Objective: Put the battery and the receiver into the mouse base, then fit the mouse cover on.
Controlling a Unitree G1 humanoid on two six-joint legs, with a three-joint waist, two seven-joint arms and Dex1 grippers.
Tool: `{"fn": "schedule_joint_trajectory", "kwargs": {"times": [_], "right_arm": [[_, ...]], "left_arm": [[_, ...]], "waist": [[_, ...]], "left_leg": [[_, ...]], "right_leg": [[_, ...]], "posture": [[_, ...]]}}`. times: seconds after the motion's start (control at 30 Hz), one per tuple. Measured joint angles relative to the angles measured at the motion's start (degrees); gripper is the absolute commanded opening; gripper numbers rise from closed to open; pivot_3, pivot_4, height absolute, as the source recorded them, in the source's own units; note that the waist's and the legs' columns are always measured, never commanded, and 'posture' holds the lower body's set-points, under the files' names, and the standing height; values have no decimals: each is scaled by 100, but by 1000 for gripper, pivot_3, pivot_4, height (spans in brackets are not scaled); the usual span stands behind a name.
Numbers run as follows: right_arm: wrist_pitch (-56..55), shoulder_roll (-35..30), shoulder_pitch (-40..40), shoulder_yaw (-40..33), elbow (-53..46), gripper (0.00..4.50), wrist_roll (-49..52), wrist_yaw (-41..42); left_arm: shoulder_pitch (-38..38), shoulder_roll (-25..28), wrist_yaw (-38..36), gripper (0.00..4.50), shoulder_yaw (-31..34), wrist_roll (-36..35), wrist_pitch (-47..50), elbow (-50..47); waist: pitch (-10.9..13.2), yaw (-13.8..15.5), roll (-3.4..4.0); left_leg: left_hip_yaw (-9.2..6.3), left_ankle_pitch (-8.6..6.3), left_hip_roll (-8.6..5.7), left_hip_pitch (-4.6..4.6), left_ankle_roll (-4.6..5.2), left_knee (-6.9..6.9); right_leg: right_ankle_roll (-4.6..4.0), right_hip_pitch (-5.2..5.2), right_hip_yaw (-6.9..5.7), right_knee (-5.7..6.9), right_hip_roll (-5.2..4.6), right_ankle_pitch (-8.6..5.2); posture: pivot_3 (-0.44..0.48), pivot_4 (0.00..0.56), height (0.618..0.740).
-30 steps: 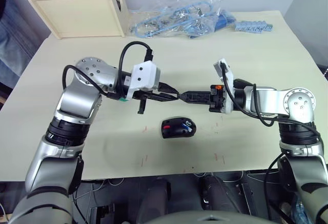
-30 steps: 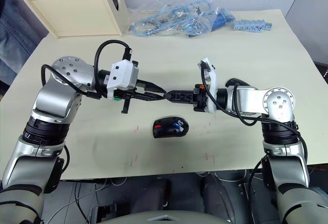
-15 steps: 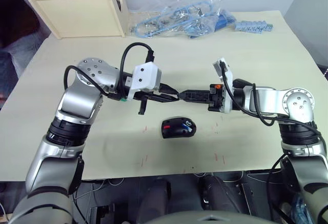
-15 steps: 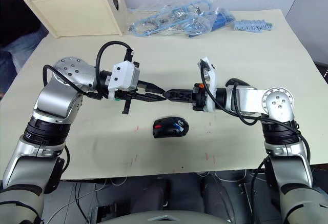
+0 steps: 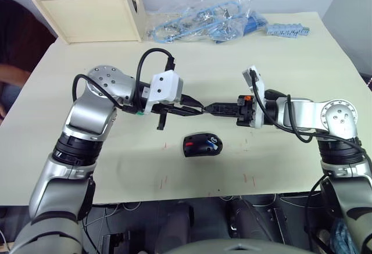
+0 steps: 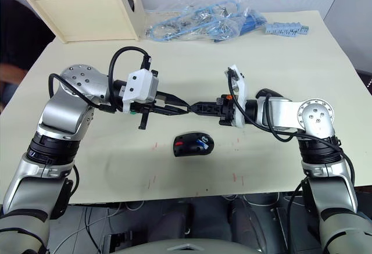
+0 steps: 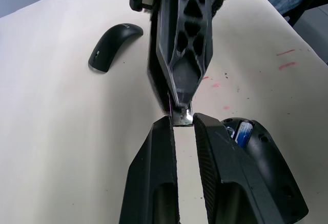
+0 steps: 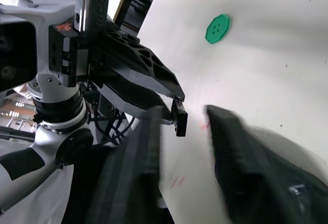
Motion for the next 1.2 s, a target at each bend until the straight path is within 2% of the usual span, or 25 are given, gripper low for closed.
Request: {"fn": "schedule_joint_trajectory", "kwargs": {"times": [0.43,0.5,0.53,0.73,0.77,0.97,1.2], "right_arm": [[-19,-46,0,26,-26,40,14,69],[-19,-56,0,26,-27,0,20,83],[-18,-70,0,28,-33,0,20,85],[39,-375,-1,58,-129,0,-32,190],[116,-540,-2,65,-182,0,-89,235],[554,-1460,-105,92,-475,0,-364,566],[843,-2040,-266,95,-685,0,-456,1087]], "left_arm": [[0,-1,4,51,0,-81,114,-3],[1,-1,19,1075,9,-138,235,-15],[3,-1,30,1373,19,-204,317,-27],[250,30,286,4326,291,-648,990,-332],[422,67,378,4448,420,-796,1206,-471],[1544,308,841,4448,870,-1388,2049,-1281],[1996,283,1241,4448,877,-1465,2107,-1492]], "waist": [[0,2,0],[0,1,0],[0,1,0],[1,-3,2],[2,-4,3],[7,9,10],[8,51,13]], "left_leg": [[-1,0,0,-1,0,0],[-2,0,0,-1,0,0],[-2,0,0,-1,0,0],[-2,0,1,-2,0,0],[-3,0,2,-3,0,-1],[-4,0,4,-3,0,-2],[-1,0,2,-3,0,-1]], "right_leg": [[0,0,-1,0,0,0],[0,0,-1,0,0,0],[0,0,-1,0,0,0],[0,-1,0,-3,0,0],[0,-1,1,-6,0,0],[0,-1,2,-7,-1,0],[0,1,-2,-4,-2,0]], "posture": [[0,150,740],[0,150,740],[0,150,740],[0,150,740],[0,150,740],[0,150,740],[0,150,740]]}}
